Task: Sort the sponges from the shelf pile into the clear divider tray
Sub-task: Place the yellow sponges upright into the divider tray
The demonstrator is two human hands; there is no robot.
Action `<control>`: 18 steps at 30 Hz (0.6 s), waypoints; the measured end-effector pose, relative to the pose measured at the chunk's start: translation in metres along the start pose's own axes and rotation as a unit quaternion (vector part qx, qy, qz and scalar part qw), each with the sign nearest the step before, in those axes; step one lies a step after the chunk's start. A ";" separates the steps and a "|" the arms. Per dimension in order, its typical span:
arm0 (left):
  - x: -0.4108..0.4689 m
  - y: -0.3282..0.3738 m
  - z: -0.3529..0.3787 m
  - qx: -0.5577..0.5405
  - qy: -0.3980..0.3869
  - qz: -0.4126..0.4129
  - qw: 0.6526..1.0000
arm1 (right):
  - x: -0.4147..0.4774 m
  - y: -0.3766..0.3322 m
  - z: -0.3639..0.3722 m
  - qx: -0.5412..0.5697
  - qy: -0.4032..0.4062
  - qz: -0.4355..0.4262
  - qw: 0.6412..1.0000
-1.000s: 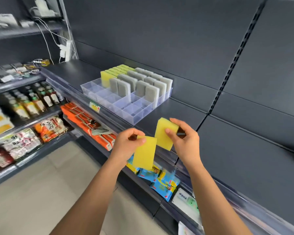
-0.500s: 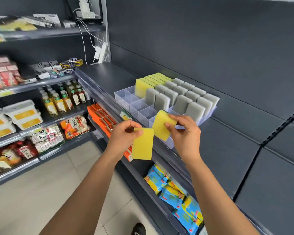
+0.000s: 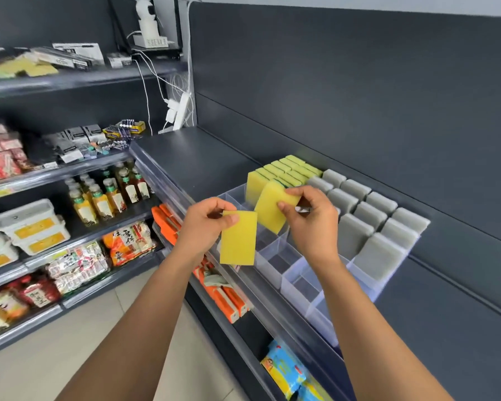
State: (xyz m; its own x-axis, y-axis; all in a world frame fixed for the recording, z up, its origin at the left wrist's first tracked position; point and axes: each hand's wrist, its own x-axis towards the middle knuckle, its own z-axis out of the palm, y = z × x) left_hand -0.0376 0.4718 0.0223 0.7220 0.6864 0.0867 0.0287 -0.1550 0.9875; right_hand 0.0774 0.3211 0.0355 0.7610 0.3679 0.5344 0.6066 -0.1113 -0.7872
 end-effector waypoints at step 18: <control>0.169 -0.018 -0.027 0.047 -0.087 0.049 0.994 | 0.092 0.028 0.082 -0.189 -0.014 0.123 0.974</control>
State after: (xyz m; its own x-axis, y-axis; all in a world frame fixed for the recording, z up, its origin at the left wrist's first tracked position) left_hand 0.0656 0.6095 0.0228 0.8328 0.5332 0.1488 0.0122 -0.2864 0.9580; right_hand 0.1454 0.4271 0.0375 0.8904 0.3116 0.3319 0.4526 -0.5283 -0.7183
